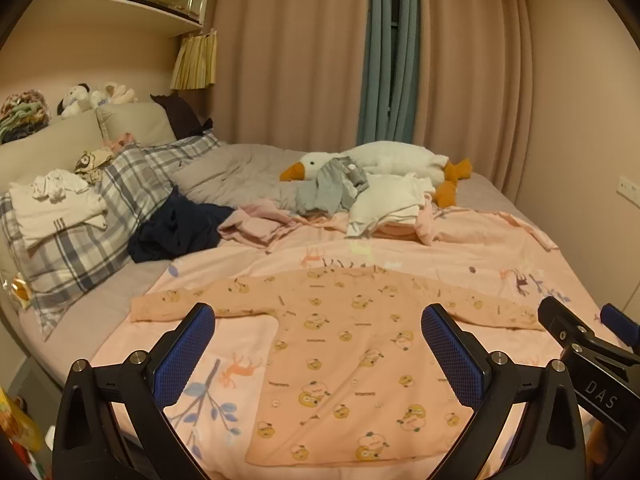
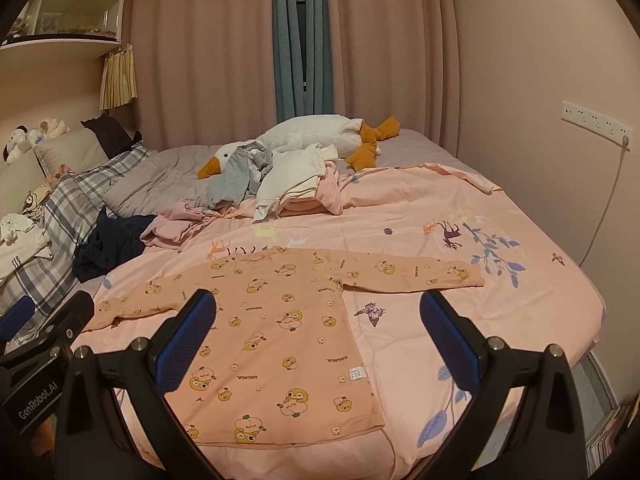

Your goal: Fold small clothes

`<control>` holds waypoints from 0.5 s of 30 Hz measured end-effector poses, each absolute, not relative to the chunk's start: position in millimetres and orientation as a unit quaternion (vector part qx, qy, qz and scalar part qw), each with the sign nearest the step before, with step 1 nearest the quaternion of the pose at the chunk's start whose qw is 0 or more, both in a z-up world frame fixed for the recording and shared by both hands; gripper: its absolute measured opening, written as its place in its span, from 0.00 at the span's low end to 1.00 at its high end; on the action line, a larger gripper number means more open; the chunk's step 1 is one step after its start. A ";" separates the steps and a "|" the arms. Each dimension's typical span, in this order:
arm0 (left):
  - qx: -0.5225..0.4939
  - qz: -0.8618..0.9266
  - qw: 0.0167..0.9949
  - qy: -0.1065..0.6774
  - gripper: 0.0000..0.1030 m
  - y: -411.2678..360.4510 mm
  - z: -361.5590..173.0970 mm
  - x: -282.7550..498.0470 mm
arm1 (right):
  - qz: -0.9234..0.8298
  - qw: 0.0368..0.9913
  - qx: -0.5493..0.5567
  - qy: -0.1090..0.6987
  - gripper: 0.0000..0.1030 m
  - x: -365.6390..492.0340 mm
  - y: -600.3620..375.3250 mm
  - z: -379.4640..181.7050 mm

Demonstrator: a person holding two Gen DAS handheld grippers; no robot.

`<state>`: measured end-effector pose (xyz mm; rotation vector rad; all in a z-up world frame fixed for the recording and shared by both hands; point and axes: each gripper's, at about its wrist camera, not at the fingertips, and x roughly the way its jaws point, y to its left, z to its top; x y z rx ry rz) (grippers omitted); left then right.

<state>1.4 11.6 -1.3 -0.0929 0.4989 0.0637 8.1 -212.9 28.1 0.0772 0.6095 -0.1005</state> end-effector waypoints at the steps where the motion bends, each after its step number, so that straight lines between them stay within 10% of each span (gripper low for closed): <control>1: -0.046 0.032 0.968 0.246 1.00 11.4 -1.3 1.5 | -0.050 0.952 0.038 0.299 0.99 7.6 -212.9 28.7; 15: -0.038 0.029 0.971 0.236 1.00 9.8 3.2 -3.1 | -0.058 0.954 0.041 0.292 0.99 2.4 -217.2 34.9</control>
